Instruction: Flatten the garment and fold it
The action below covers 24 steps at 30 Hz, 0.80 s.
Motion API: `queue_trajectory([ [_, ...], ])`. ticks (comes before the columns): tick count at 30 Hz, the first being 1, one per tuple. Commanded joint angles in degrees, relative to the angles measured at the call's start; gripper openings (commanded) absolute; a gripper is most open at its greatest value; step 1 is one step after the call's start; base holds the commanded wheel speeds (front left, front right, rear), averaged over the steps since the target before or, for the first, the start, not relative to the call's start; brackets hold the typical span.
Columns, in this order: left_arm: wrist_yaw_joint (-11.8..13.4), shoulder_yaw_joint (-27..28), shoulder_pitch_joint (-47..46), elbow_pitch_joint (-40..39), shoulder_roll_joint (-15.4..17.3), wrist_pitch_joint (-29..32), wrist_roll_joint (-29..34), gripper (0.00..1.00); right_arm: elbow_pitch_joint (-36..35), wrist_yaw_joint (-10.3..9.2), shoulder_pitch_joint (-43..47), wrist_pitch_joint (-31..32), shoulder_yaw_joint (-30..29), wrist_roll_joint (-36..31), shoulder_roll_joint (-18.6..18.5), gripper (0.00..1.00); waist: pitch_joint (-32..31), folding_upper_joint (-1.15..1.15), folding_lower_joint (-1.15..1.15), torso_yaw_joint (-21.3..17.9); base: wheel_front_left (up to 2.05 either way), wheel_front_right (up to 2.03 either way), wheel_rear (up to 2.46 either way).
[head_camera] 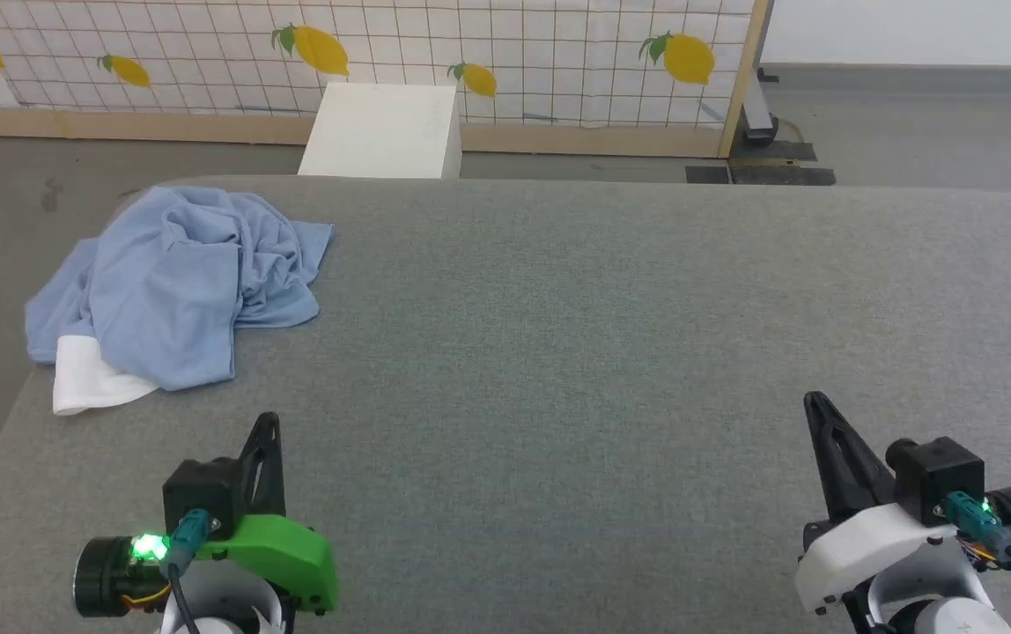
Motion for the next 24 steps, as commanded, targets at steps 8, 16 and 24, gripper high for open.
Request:
queue_trajectory([
  [8,0.0,0.2,-0.8,0.1,-0.2,0.1,0.7,0.00,-0.3,0.19,-0.9,0.0,0.1,-0.4,0.1,0.00,0.0,0.00,0.00,0.0,0.00,0.00,0.00],
  [16,0.0,0.2,-0.8,0.1,-0.2,0.1,0.7,0.00,-0.3,0.19,-0.9,0.0,0.1,-0.4,0.1,0.00,0.0,0.00,0.00,0.0,0.00,0.00,0.00],
  [24,0.0,0.2,-0.8,0.1,-0.2,0.1,0.7,0.00,-0.3,0.19,-0.9,0.0,0.1,-0.4,0.1,0.00,0.0,0.00,0.00,0.0,0.00,0.00,0.00],
])
